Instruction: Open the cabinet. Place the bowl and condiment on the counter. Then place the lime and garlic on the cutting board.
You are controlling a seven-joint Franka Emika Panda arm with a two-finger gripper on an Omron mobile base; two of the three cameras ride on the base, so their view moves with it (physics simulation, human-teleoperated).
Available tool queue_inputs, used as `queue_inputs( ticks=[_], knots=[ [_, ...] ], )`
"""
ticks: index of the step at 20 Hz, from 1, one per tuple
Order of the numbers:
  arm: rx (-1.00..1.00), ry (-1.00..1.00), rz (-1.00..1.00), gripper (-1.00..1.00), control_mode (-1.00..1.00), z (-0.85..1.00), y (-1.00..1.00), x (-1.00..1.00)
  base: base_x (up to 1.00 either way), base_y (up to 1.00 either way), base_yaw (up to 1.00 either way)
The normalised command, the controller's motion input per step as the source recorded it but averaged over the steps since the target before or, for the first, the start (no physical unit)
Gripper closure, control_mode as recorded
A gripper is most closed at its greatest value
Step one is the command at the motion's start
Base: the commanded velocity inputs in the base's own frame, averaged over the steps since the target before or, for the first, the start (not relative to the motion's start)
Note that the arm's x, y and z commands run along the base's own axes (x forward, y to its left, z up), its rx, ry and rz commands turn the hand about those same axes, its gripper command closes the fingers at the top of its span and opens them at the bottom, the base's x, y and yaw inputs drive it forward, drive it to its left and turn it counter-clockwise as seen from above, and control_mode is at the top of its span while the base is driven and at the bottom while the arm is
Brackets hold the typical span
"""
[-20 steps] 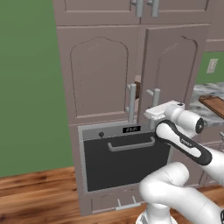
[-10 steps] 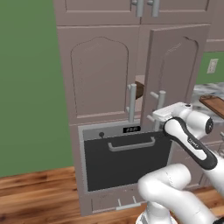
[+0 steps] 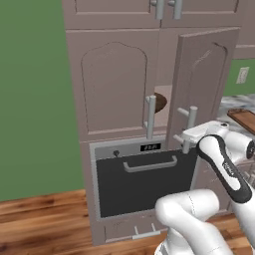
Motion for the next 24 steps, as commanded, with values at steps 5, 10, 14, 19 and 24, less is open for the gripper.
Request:
queue_inputs(
  ticks=[5, 10, 14, 19, 24],
  knots=[
    [0.0, 0.0, 0.0, 1.0, -1.0, -0.05, -0.48, -0.33, 0.0, 0.0, 0.0],
    [0.0, 0.0, 0.0, 1.0, -1.0, -0.05, -0.41, -0.31, 0.0, 0.0, 0.0],
    [0.0, 0.0, 0.0, 1.0, -1.0, -0.06, -0.34, -0.26, 0.0, 0.0, 0.0],
    [0.0, 0.0, 0.0, -1.0, -1.0, -0.1, -0.3, -0.19, 0.0, 0.0, 0.0],
    [0.0, 0.0, 0.03, -1.0, -1.0, -0.02, -0.04, 0.0, 0.0, 0.0, 0.0]
  ],
)
